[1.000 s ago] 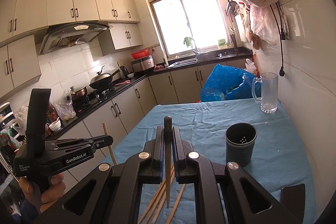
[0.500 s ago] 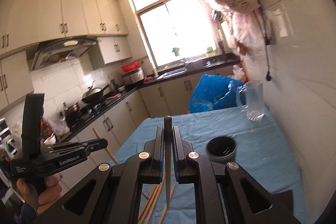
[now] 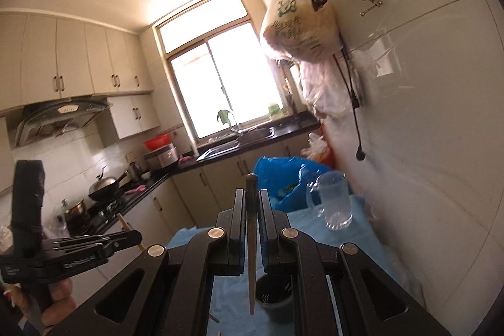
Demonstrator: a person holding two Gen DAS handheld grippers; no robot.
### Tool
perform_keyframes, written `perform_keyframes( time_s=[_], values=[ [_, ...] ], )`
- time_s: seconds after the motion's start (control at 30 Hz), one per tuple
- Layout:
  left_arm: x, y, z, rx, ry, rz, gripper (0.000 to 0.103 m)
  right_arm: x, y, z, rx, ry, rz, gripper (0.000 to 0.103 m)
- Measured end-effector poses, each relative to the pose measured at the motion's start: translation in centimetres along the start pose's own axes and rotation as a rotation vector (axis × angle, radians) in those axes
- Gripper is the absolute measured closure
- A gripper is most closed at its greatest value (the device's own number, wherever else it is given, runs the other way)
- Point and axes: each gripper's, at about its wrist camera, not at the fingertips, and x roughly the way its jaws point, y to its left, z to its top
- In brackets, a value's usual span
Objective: Organize utensils
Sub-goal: 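Carry the chopstick over the grey cup and release it inside, then return the right gripper to the chopsticks and close on another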
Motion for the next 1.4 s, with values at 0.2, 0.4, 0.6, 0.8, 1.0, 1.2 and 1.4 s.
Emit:
perform_keyframes(
  time_s=[0.2, 0.4, 0.6, 0.8, 1.0, 1.2, 1.4],
  values=[
    [2.1, -2.1, 3.4, -0.002, -0.019, -0.044, 0.097, 2.8, -1.5, 0.9, 0.016, 0.003, -0.042, 0.095],
    [6.8, -2.6, 3.8, -0.034, 0.028, -0.077, 0.097, 6.4, -3.5, -0.3, 0.043, 0.092, -0.056, 0.095],
    [11.9, -1.8, 1.7, -0.062, 0.141, -0.067, 0.097, 9.2, -4.5, -2.8, 0.047, 0.198, -0.055, 0.095],
    [12.7, -1.5, 0.8, -0.060, 0.166, -0.055, 0.097, 10.2, -5.0, -3.7, 0.055, 0.242, -0.054, 0.092],
    [10.7, -1.1, 1.0, -0.064, 0.120, -0.043, 0.057, 8.3, -4.7, -2.3, 0.038, 0.185, -0.056, 0.066],
    [6.3, 0.4, 0.5, -0.080, 0.051, -0.025, 0.056, 3.5, -3.4, -1.3, 0.025, 0.096, -0.043, 0.066],
    [0.7, 4.6, -3.7, -0.136, -0.002, 0.078, 0.038, 0.4, -1.0, -4.5, -0.030, 0.122, 0.049, 0.066]
  ],
)
